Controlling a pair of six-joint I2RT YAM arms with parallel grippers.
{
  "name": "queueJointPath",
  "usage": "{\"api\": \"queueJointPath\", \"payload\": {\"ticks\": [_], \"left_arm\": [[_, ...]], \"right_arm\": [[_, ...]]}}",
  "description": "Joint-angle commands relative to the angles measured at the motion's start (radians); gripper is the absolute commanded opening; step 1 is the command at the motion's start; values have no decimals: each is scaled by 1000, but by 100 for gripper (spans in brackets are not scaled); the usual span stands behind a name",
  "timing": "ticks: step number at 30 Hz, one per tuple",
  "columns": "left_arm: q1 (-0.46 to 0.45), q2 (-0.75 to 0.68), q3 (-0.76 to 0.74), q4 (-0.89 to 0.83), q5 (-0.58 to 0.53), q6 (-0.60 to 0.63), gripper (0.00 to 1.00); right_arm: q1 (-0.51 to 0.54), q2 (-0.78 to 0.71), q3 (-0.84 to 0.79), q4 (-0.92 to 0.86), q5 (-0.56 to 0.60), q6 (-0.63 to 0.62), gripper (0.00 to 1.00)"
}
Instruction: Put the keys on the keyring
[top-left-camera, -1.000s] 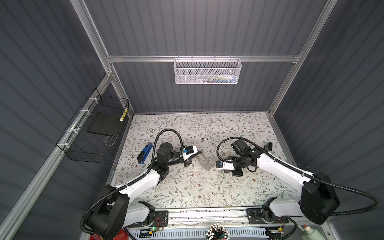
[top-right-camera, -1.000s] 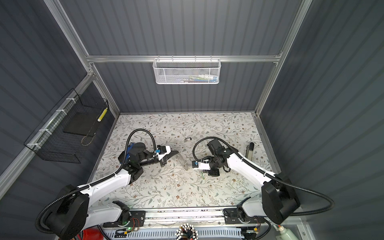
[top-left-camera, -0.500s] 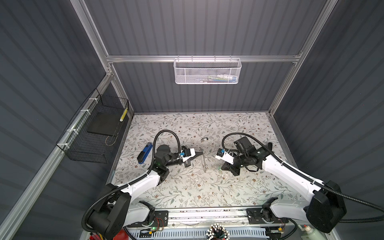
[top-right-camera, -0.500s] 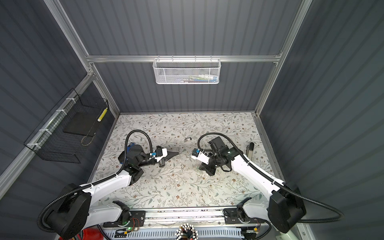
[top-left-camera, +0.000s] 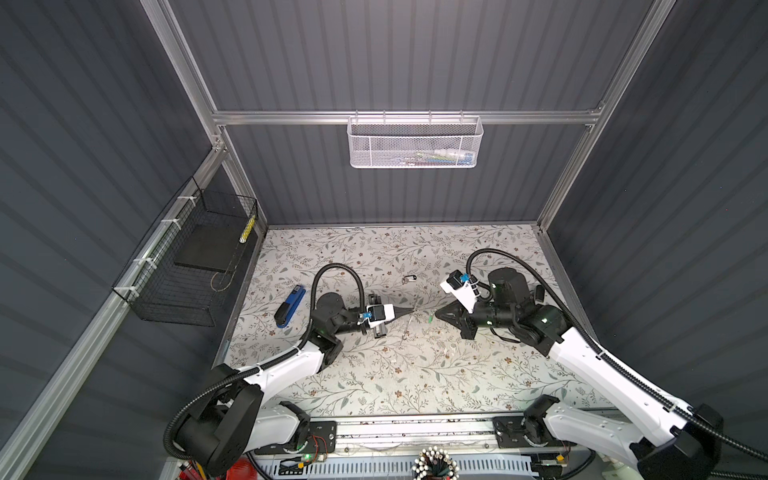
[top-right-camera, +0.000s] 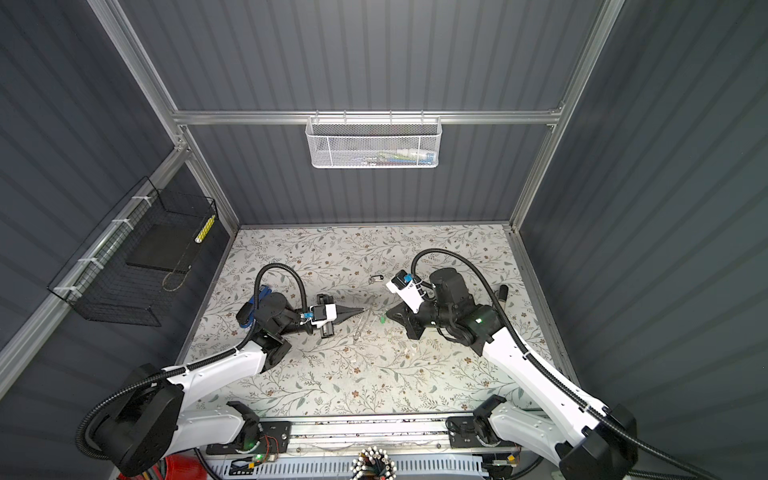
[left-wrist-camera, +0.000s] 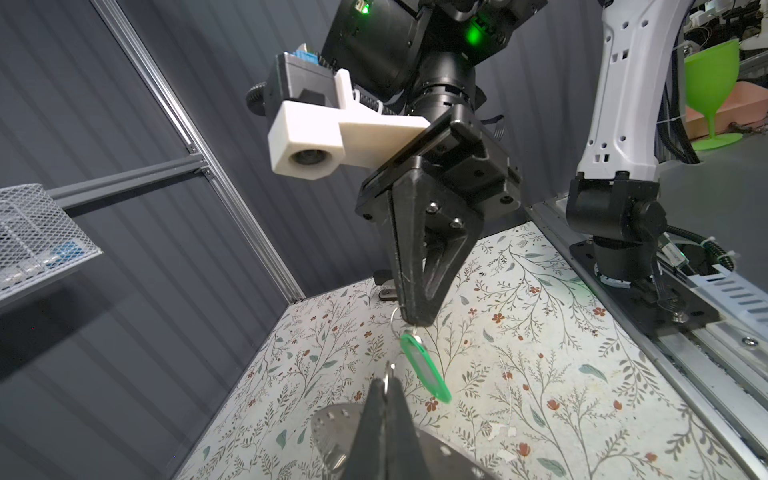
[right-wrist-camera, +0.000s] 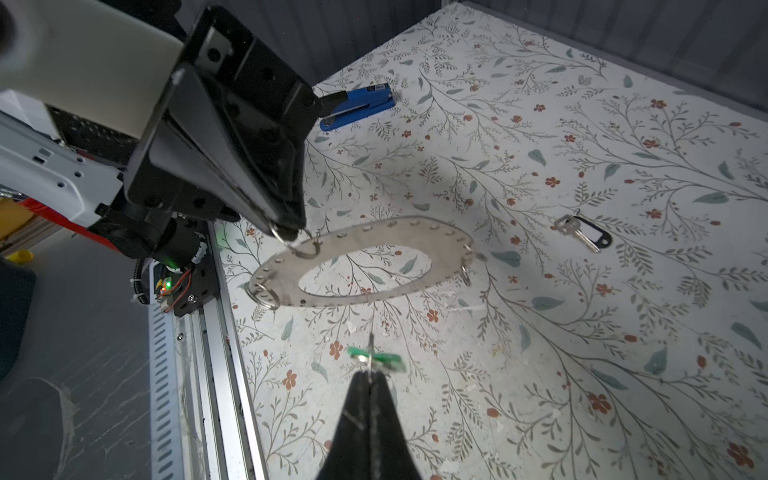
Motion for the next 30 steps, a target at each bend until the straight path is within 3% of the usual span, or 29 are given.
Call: {"api": "queueJointPath", "payload": {"ticks": [1, 16, 30], "left_arm": [[-26, -23, 44, 0, -69, 63, 0], [-56, -18, 39, 12, -125, 65, 0], [-57, -47, 26, 16, -194, 69, 0]], "right_arm": [[15, 10, -18, 91, -58, 93, 0], [43, 42, -22, 156, -110, 125, 0], [62, -10, -75, 126, -83, 106, 0]]}}
